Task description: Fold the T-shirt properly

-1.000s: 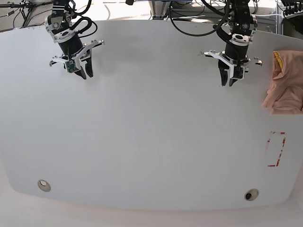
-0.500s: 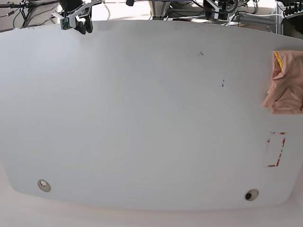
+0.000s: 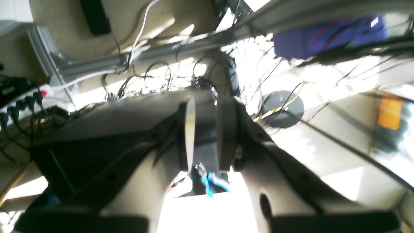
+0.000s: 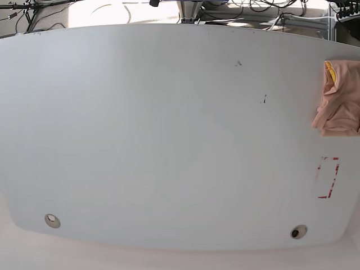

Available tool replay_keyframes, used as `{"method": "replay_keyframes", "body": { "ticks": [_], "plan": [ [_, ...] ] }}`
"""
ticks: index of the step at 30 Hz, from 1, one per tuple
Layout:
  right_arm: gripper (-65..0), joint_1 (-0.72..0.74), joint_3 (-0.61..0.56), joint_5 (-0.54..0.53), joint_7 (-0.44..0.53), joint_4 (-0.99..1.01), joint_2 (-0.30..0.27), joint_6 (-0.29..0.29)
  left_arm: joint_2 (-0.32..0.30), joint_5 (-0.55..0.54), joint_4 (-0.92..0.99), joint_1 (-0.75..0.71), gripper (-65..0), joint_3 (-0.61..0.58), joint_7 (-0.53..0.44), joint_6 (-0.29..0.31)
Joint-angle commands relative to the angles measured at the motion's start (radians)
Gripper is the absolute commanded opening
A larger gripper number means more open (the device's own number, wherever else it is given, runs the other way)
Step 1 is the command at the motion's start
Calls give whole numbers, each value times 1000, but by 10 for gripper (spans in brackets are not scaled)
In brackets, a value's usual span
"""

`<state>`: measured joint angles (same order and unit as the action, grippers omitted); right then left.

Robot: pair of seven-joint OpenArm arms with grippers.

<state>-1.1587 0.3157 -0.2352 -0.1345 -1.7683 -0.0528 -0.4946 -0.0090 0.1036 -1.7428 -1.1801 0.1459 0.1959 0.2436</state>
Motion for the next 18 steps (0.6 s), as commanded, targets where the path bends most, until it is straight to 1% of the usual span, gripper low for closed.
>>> {"method": "replay_keyframes", "body": {
  "ticks": [1,4,6,10,13,18],
  "plan": [
    [-541,12,-28,-8,16,89,-26,-5,-18,-29,106,44,-544,-1,-8,1],
    [-541,67,-71,-6,17,219,-48,3,-52,-72,252,139,-544,-1,-8,1],
    [-541,136,-99,12,17,331,-60,3,-75,-94,381,217,-544,-1,-8,0],
    [-541,240,-131,84,17,486,-60,4,-82,-95,539,328,-544,-4,-8,0],
    [-541,325,-145,145,17,594,-46,4,-85,-95,662,409,-544,-24,-8,0],
    [-541,455,-145,222,19,747,-17,4,-121,-101,880,547,-544,-64,-11,0]
  ]
}}
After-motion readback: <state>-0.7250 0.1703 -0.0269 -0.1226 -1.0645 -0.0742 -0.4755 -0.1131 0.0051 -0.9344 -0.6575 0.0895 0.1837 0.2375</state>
